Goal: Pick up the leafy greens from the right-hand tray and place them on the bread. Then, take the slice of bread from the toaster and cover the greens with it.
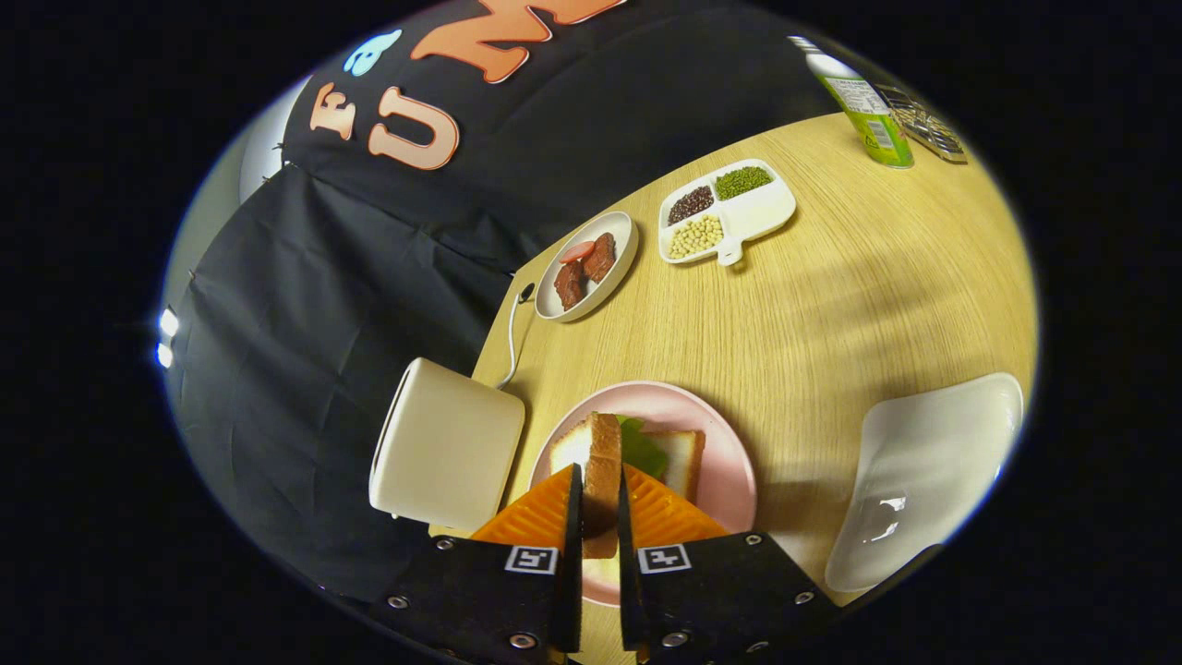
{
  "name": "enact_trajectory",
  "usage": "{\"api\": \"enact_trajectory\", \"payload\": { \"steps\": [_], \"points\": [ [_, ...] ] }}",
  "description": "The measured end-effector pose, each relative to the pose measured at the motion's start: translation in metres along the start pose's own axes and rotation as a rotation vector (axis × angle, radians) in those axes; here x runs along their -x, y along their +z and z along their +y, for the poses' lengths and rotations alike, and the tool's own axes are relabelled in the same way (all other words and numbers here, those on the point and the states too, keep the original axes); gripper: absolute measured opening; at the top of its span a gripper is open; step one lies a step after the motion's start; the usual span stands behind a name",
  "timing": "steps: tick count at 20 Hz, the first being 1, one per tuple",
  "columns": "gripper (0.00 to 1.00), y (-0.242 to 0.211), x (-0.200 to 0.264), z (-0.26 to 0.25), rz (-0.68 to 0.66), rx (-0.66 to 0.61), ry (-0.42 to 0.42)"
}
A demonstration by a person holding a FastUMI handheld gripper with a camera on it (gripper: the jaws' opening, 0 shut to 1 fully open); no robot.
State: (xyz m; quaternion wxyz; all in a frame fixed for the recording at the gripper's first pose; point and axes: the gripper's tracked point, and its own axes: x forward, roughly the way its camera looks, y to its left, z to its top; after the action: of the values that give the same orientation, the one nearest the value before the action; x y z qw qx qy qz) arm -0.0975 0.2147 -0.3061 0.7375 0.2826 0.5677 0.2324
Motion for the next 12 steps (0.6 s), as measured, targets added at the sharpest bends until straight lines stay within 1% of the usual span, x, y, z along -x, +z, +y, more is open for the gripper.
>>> {"api": "enact_trajectory", "payload": {
  "steps": [3, 4, 5, 6, 8, 9, 10, 11, 12],
  "points": [
    [0.27, 0.0, 0.002, -0.014, -0.021, 0.072, -0.071],
    [0.36, 0.001, 0.002, -0.019, -0.027, 0.092, -0.093],
    [0.4, 0.002, 0.003, -0.02, -0.036, 0.103, -0.103],
    [0.5, 0.006, 0.004, -0.017, -0.06, 0.114, -0.101],
    [0.65, 0.017, 0.011, -0.01, -0.12, 0.151, -0.098],
    [0.69, 0.025, 0.016, -0.007, -0.16, 0.175, -0.1],
    [0.77, 0.032, 0.021, -0.002, -0.2, 0.196, -0.103],
    [0.81, 0.038, 0.028, 0.003, -0.232, 0.211, -0.106],
    [0.88, 0.044, 0.032, 0.009, -0.256, 0.221, -0.11]
  ]
}}
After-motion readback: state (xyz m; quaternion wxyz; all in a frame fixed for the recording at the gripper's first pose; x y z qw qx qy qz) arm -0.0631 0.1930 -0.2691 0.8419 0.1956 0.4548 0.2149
